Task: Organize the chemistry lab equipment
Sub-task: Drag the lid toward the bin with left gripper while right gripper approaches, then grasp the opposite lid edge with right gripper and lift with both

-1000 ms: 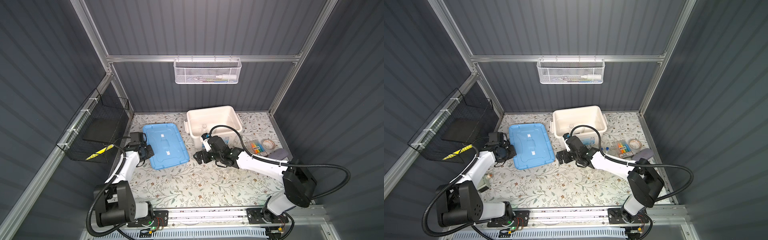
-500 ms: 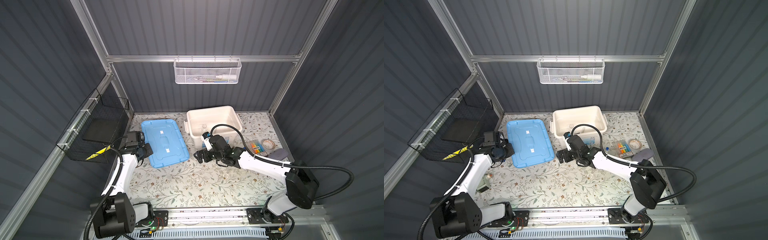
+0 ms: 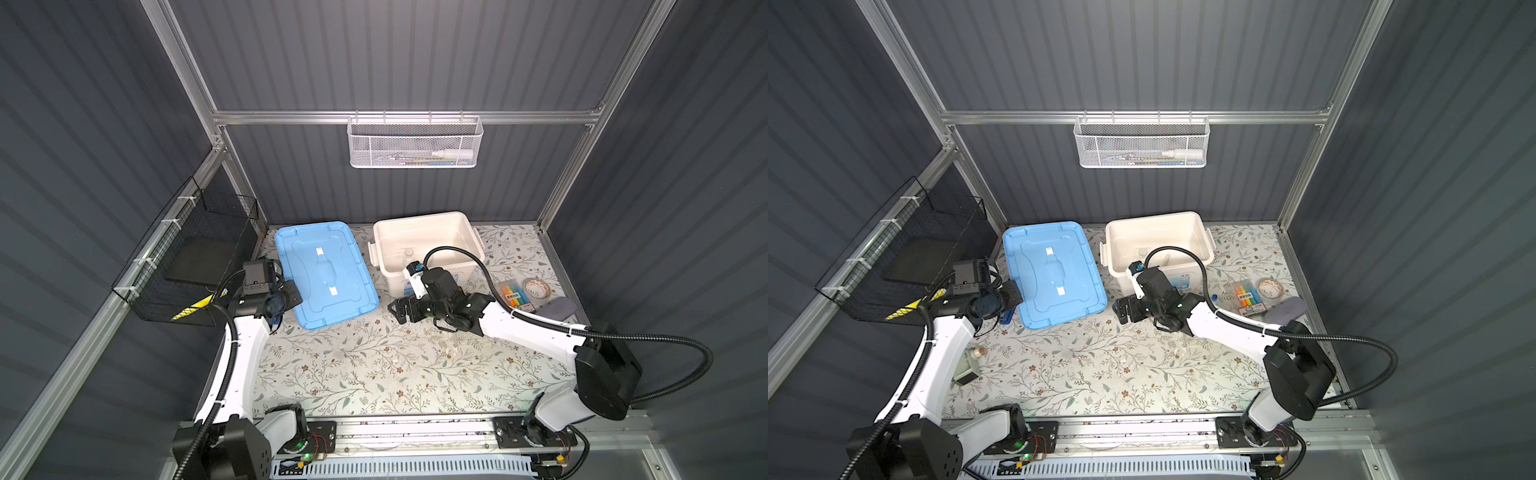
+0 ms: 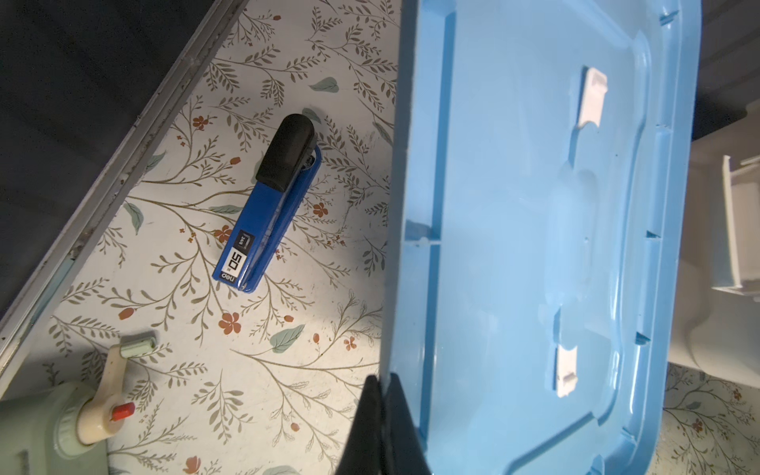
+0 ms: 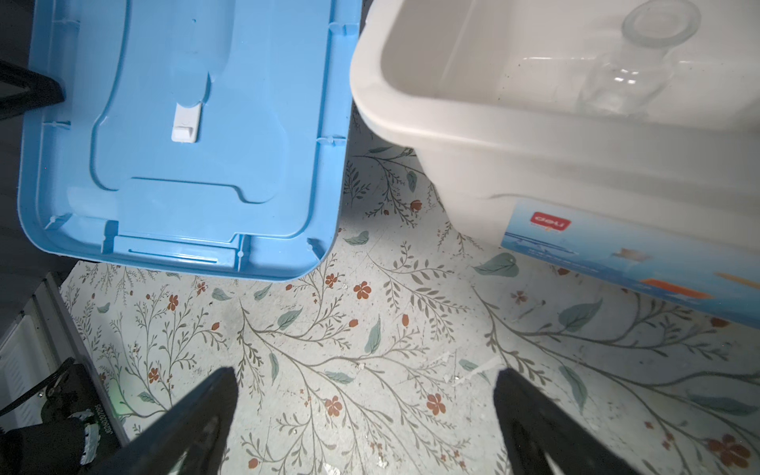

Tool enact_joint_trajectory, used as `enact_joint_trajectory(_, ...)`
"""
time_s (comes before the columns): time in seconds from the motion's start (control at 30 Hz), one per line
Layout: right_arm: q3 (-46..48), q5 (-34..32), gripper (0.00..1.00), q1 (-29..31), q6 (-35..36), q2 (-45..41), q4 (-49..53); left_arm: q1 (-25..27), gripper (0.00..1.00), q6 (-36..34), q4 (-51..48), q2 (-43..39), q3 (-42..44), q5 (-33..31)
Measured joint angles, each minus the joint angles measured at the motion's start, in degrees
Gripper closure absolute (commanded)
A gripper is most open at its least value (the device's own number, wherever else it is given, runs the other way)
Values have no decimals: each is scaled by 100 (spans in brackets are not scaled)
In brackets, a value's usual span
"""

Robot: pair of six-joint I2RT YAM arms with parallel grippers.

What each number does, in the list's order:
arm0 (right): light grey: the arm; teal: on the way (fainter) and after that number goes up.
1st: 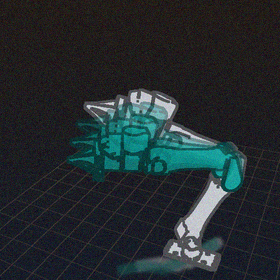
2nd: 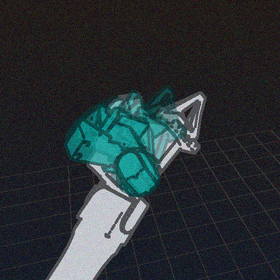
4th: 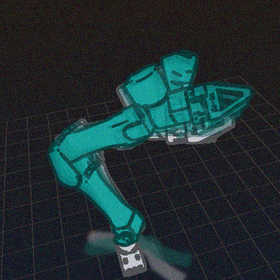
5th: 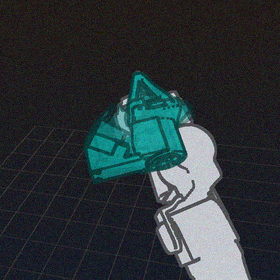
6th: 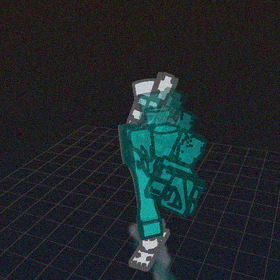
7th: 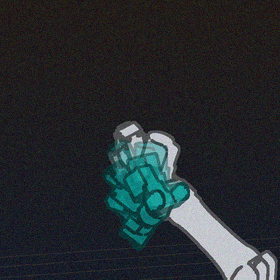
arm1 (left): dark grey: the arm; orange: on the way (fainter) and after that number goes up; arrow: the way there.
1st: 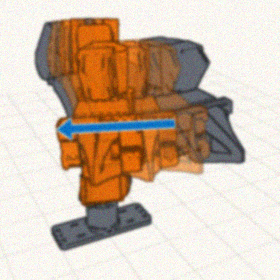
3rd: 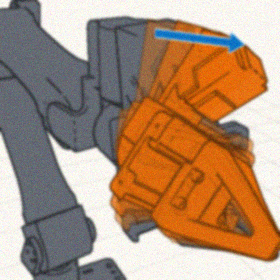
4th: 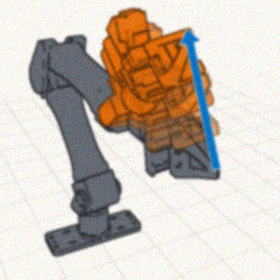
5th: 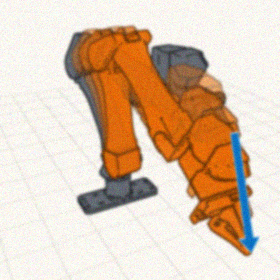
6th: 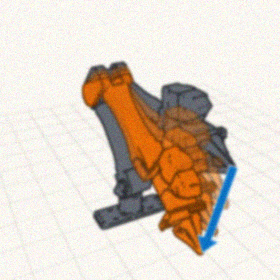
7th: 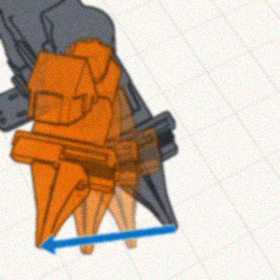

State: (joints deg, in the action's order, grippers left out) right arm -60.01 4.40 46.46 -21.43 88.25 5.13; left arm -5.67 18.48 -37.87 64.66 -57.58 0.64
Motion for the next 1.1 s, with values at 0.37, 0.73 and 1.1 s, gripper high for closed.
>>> enact_joint_trajectory(0.37,0,238,1,-133,0,-57,-151,0,100,46,-155,-216,-393,127)
enact_joint_trajectory(0.73,-125,1294,1,-911,-4,-90,-522,4,100,190,-63,-212,-649,507)
enact_joint_trajectory(1.1,-498,2033,1,-1631,-160,-7,-876,831,100,339,214,232,-835,450)
